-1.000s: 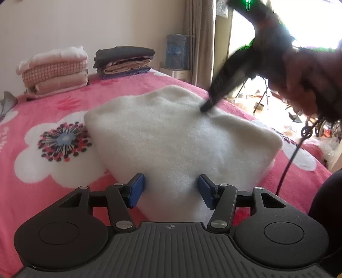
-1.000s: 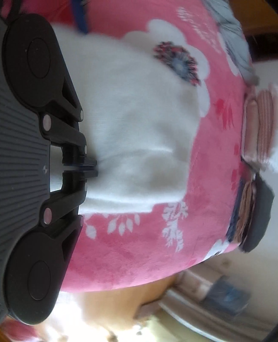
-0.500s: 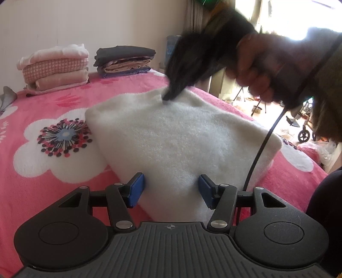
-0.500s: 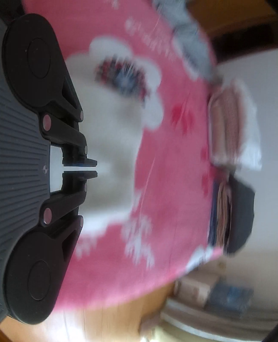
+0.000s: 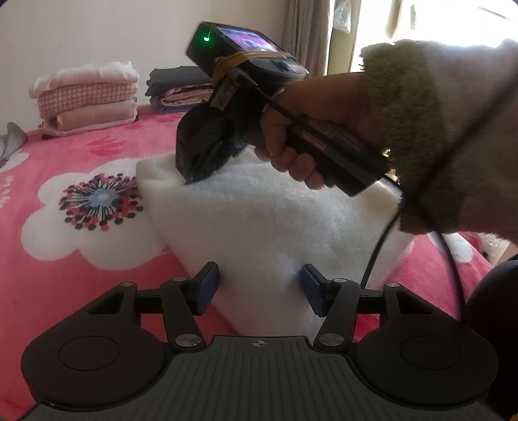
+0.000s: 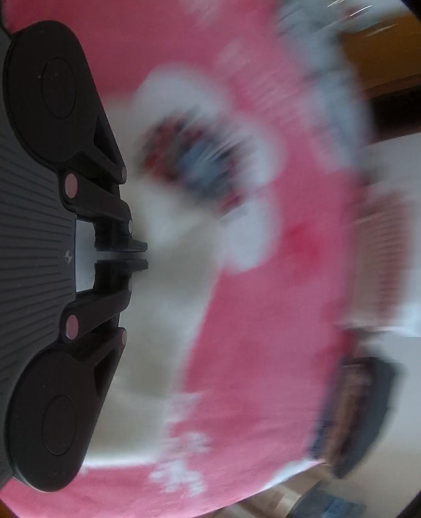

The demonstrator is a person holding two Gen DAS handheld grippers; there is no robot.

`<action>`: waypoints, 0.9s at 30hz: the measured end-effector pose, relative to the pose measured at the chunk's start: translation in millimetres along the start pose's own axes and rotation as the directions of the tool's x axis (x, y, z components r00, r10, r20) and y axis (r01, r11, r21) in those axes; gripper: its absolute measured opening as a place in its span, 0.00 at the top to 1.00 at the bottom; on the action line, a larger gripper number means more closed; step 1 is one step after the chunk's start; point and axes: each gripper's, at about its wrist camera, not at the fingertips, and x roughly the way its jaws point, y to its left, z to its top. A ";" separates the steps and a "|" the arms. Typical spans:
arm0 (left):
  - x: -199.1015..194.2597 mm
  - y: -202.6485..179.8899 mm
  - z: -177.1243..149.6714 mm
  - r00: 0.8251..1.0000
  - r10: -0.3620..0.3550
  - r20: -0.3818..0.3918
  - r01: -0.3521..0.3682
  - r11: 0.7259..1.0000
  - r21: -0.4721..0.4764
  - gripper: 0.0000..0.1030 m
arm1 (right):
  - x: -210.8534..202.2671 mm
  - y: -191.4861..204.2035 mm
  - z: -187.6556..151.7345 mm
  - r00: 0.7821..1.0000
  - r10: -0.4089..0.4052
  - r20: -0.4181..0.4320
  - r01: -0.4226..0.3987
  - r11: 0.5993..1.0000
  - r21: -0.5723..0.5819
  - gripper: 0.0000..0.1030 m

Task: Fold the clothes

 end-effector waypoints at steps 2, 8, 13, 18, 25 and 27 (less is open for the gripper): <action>-1.0 2.3 -1.0 1.000 -0.009 -0.005 0.009 1.000 -0.015 0.45 | -9.1 8.8 7.1 0.999 0.004 0.033 -0.003 1.000 -0.031 0.98; -1.6 4.0 -0.8 1.000 -0.016 -0.005 0.016 0.999 -0.031 0.45 | -2.3 9.6 13.5 0.990 -0.122 0.063 0.128 0.987 -0.094 0.97; -8.0 9.9 -1.5 1.000 -0.026 0.000 0.026 0.998 -0.053 0.45 | -20.6 1.0 -14.4 0.999 -0.034 0.036 0.038 0.993 -0.114 0.96; -13.3 15.8 -0.9 1.000 -0.030 -0.004 0.030 0.997 -0.072 0.45 | -65.7 13.1 -44.0 0.992 0.127 -0.013 -0.127 0.979 -0.158 0.96; -11.6 12.3 2.1 1.000 -0.014 -0.020 0.014 0.999 -0.048 0.45 | -79.0 18.2 -73.3 0.990 0.129 -0.057 -0.136 0.981 -0.138 0.98; -12.9 11.4 1.8 1.000 -0.007 -0.028 0.006 0.999 -0.038 0.45 | -100.1 21.6 -66.8 0.991 0.137 -0.009 -0.137 0.982 -0.129 0.97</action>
